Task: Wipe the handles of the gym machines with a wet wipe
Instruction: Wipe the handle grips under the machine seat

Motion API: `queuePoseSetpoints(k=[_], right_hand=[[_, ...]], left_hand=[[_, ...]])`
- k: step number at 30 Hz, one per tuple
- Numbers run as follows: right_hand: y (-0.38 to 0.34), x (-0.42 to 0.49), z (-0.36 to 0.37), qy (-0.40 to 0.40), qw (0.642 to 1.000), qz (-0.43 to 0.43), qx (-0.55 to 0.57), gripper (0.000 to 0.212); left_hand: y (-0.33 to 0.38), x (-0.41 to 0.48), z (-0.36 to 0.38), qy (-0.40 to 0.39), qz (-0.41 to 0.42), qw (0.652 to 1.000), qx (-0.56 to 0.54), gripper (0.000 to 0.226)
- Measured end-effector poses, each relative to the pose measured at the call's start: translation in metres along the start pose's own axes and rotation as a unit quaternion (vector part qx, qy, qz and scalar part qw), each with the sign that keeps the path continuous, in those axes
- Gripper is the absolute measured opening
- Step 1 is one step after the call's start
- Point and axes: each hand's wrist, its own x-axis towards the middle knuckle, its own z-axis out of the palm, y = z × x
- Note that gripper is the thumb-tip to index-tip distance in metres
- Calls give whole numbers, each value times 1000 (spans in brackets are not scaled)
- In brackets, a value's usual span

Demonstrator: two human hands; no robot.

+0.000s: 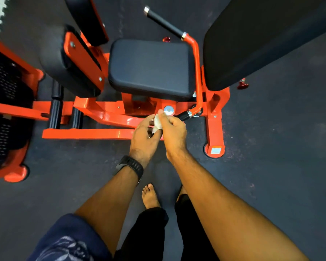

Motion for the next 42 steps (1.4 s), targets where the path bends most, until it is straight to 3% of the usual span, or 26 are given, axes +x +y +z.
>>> queuePoseSetpoints(k=[7, 11, 15, 19, 24, 29, 32, 34, 39, 42], right_hand=[[-80, -12, -32, -25, 995, 38, 92, 27], [-129, -32, -61, -27, 994, -38, 101, 23], [-174, -48, -90, -54, 990, -101, 84, 50], [-218, -70, -121, -58, 983, -143, 98, 36], [-266, -94, -175, -54, 978, -191, 70, 32], [-298, -98, -247, -7, 967, -253, 2, 14], [-311, -94, -303, 21, 965, -261, -6, 16], [-316, -91, -345, 37, 965, -258, -15, 20], [-330, -92, -448, 36, 959, -279, 33, 28], [-339, -87, -501, 15, 958, -287, 26, 16]], left_hand=[[69, 6, -17, 20, 26, 999, -41, 29], [123, 0, -28, 6, 38, 997, -69, 23], [181, -11, -33, -48, 55, 990, -122, 18], [235, -21, -29, -55, 89, 988, -110, 12], [315, -39, -14, -70, 130, 984, -99, 27], [382, -68, 23, -77, 137, 973, -167, 32], [415, -90, 63, -135, 134, 954, -233, 27], [435, -105, 99, -155, 169, 952, -202, 23], [483, -122, 193, -111, 233, 954, -150, 12], [513, -126, 239, -102, 240, 952, -162, 18]])
